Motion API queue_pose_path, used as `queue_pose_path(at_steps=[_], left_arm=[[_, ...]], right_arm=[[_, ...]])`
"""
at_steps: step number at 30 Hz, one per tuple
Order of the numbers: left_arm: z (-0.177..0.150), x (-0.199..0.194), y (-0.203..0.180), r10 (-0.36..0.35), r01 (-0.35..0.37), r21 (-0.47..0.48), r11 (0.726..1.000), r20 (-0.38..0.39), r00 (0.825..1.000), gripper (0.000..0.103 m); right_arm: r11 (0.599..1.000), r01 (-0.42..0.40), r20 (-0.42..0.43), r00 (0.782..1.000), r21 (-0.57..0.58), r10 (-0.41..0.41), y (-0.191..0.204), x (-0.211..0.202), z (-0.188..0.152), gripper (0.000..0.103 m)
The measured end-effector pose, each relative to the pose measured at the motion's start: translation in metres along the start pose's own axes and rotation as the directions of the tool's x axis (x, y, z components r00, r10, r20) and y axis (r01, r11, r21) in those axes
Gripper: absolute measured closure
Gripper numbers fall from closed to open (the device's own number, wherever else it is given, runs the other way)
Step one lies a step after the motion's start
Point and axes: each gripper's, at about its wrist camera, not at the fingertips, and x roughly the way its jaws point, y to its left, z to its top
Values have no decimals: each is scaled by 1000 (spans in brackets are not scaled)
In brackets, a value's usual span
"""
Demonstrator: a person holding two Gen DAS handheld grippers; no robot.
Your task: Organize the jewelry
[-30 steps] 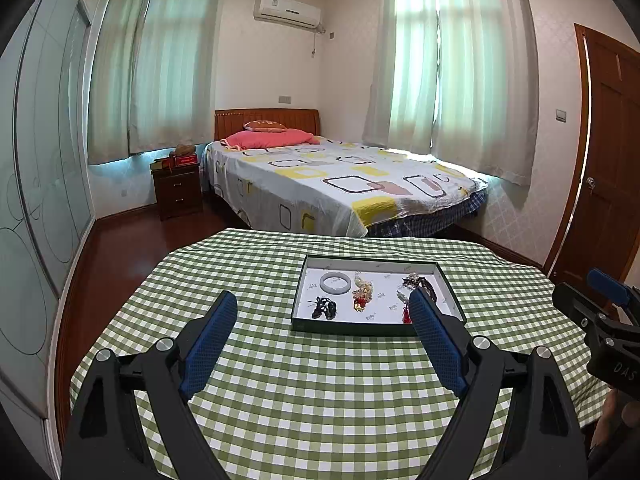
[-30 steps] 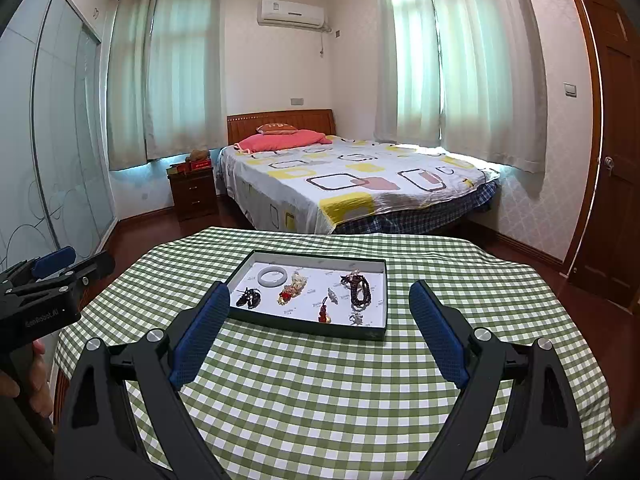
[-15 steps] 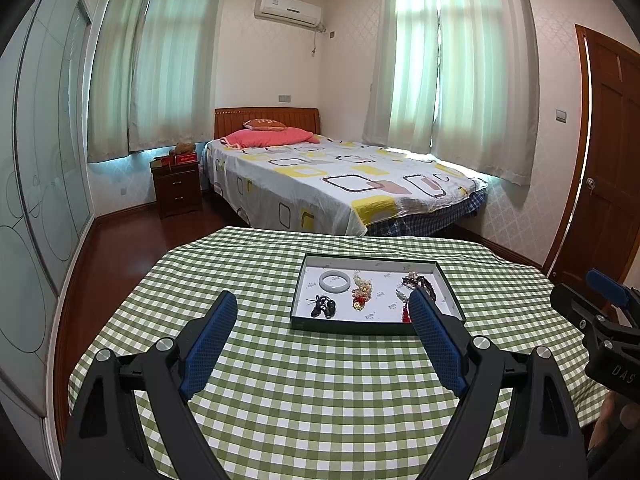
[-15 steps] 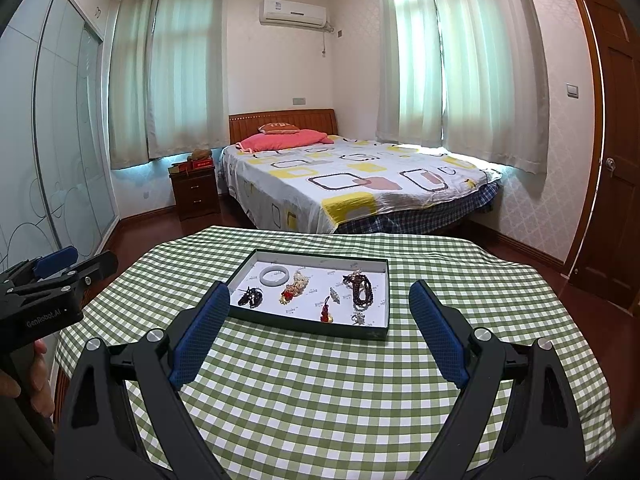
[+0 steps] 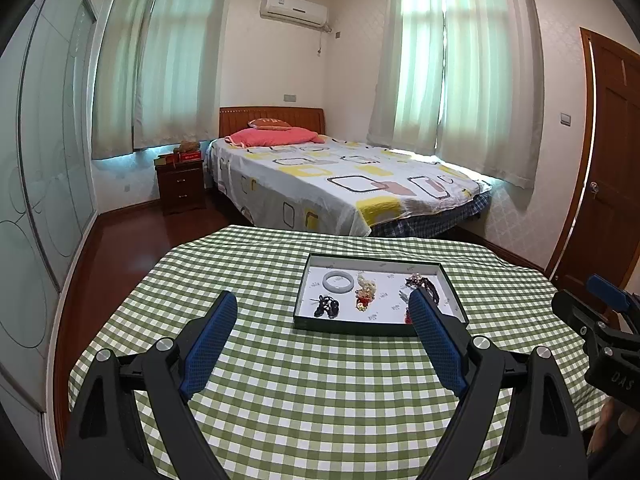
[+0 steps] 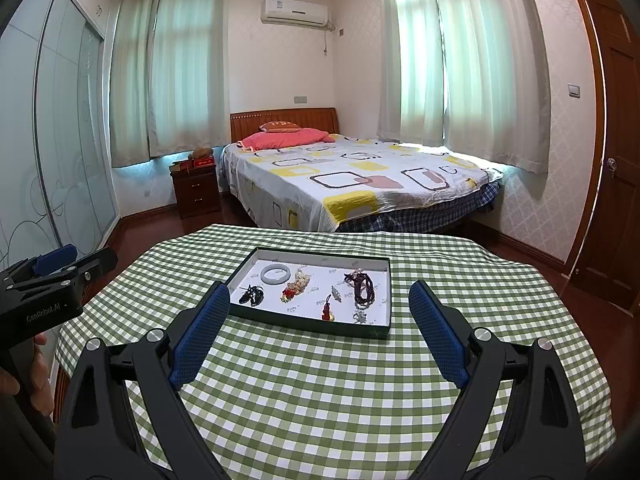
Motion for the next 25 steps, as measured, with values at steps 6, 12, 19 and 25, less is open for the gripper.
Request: queue_pose_path(at_steps=[6, 12, 19, 25], left_arm=[[-1, 1, -1, 18, -18, 10, 1000, 2, 1000, 18], [-4, 6, 1, 0, 0, -28, 1000, -24, 1000, 18], [-5, 6, -1, 3, -3, 4, 1000, -1, 1000, 18], [-9, 20, -2, 5, -4, 24, 1000, -40, 999, 18]], right_arm=[[1000, 1, -2, 1000, 1, -1, 0, 0, 0, 14], [1000, 0, 0, 1000, -1, 0, 2, 0, -1, 14], [1000, 2, 1, 1000, 1, -2, 2, 0, -1, 14], [1000, 3, -13, 1000, 11, -3, 3, 6, -8, 14]])
